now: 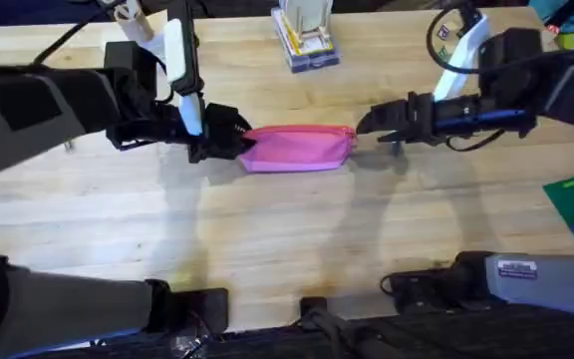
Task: Unzip the bag, pick up the pens from the table one at a time and place them inside, then zip the bag closed.
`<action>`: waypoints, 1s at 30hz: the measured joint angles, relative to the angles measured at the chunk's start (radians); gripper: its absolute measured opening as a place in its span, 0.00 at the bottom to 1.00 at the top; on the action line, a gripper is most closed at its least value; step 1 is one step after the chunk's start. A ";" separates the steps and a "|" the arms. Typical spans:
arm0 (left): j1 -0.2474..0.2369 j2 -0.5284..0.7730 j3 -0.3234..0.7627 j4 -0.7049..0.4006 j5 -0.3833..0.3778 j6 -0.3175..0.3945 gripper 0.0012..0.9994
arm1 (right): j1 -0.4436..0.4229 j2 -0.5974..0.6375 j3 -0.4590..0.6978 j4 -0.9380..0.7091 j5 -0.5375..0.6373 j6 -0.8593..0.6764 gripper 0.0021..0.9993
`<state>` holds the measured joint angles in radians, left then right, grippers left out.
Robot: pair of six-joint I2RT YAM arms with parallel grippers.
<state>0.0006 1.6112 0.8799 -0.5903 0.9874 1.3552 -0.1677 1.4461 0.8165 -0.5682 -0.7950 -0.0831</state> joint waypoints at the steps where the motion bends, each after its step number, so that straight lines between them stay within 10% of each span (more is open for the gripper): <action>1: 0.000 0.000 0.000 0.000 0.000 0.000 0.04 | 0.001 0.016 0.000 0.000 -0.005 0.000 1.00; 30: 0.000 0.000 0.000 0.000 -0.001 0.000 0.04 | 0.112 0.146 0.002 0.242 -0.217 0.050 1.00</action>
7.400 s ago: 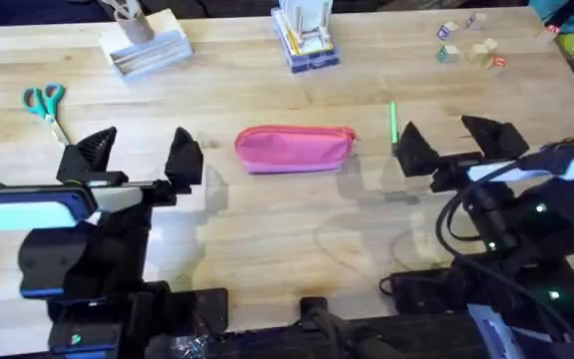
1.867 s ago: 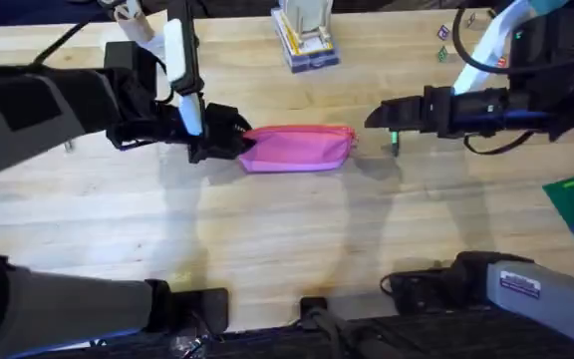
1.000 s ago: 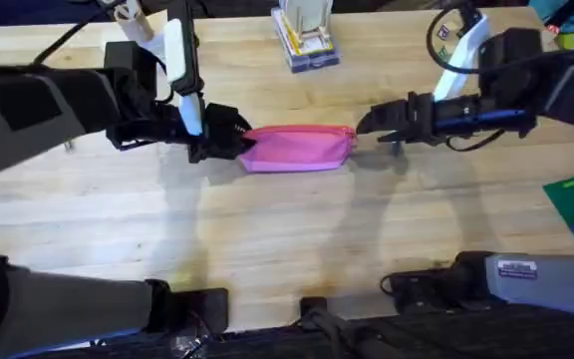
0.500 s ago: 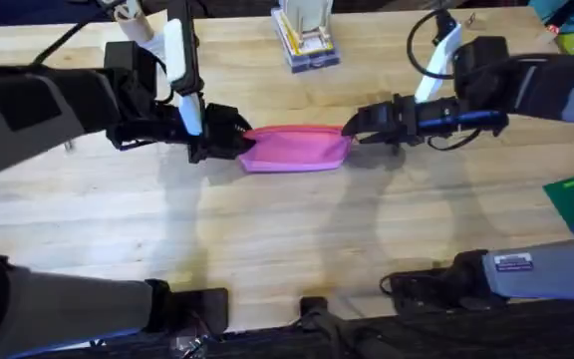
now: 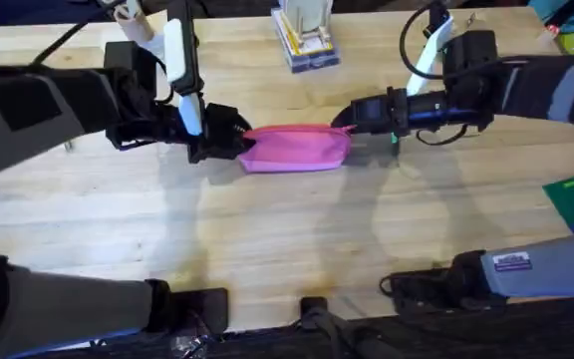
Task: Unzip the bag, pick up the pens from the table one at a time and place them inside, then zip the bag closed.
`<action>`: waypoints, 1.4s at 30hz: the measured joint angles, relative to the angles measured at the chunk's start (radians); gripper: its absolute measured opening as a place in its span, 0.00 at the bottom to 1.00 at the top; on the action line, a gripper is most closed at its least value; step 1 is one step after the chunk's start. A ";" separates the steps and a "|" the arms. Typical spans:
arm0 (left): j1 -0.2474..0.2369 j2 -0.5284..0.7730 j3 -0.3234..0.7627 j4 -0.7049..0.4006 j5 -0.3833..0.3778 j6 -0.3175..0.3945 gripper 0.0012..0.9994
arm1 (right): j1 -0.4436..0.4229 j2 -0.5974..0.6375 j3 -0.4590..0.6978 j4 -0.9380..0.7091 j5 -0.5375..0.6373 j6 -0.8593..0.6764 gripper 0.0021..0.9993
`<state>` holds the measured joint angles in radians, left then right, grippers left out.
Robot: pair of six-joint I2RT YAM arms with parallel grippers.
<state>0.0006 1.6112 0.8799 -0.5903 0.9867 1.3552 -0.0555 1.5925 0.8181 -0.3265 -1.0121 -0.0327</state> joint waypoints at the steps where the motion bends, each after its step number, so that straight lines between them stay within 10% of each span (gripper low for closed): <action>1: 0.000 0.000 0.000 0.000 0.000 0.000 0.04 | 0.000 0.000 0.000 0.003 -0.016 0.002 1.00; 42: 0.000 0.000 0.000 0.000 -0.006 0.000 0.04 | 0.000 0.000 0.226 0.007 -0.184 0.085 1.00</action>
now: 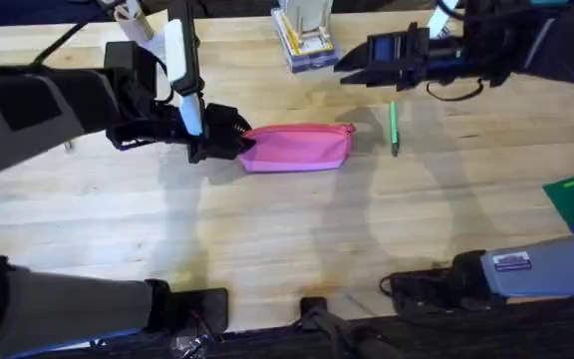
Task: Unzip the bag, pick up the pens from the table one at a time and place them inside, then zip the bag closed.
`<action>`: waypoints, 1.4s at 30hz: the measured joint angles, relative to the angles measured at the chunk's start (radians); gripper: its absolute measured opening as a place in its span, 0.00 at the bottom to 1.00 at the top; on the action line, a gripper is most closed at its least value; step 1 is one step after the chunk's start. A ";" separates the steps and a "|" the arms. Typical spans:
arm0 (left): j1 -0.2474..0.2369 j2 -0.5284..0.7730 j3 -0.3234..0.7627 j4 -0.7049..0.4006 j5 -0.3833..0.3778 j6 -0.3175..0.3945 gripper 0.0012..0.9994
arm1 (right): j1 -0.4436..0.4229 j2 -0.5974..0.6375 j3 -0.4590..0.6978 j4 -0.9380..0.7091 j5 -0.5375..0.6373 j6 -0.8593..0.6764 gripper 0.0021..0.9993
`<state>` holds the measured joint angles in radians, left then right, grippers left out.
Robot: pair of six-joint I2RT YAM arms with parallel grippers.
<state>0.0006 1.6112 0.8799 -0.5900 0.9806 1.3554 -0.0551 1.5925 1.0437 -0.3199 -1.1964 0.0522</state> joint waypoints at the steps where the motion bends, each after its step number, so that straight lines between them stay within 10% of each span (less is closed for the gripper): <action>1: 0.000 0.000 0.000 0.000 0.000 0.000 0.04 | 0.000 -0.002 0.010 0.000 0.006 0.005 1.00; 25: 0.000 0.000 0.000 0.000 0.000 0.000 0.04 | 0.000 -0.286 0.038 -0.584 0.402 -0.462 1.00; 42: 0.000 0.000 0.000 0.000 0.000 0.000 0.04 | 0.000 -0.286 0.038 -0.488 0.618 -1.361 1.00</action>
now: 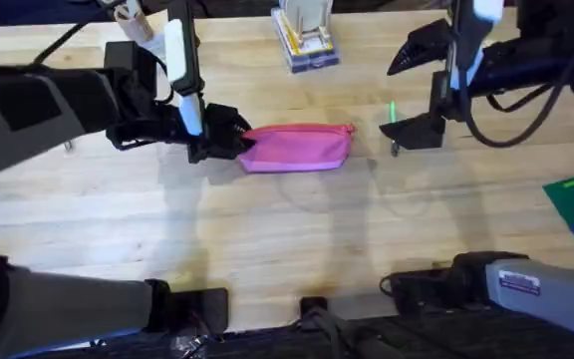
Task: Unzip the bag, pick up the pens from the table one at a time and place them inside, then zip the bag closed.
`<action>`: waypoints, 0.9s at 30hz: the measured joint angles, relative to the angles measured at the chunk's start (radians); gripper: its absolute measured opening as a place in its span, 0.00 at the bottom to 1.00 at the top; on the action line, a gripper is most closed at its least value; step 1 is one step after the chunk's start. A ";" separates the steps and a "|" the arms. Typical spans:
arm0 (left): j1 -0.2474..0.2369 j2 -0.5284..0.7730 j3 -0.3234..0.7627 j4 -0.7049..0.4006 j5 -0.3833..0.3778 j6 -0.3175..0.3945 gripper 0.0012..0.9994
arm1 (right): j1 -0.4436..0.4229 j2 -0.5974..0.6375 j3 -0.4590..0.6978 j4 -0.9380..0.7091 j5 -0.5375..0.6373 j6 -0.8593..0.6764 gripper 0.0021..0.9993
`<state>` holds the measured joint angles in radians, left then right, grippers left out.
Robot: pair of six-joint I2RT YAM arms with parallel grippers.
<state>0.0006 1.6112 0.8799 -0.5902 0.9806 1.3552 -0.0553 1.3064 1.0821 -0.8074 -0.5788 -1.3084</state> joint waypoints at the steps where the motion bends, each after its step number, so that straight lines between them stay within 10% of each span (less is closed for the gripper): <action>1: 0.000 0.000 0.000 0.000 0.000 0.000 0.04 | 0.000 0.000 0.000 0.000 0.003 -0.026 1.00; 27: 0.000 0.000 0.000 0.000 0.000 0.000 0.04 | 0.050 0.035 0.000 -0.047 0.011 -0.151 1.00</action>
<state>0.0006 1.6112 0.8799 -0.5900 0.9806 1.3552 -0.0057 1.3413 1.0821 -0.8544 -0.5682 -1.4598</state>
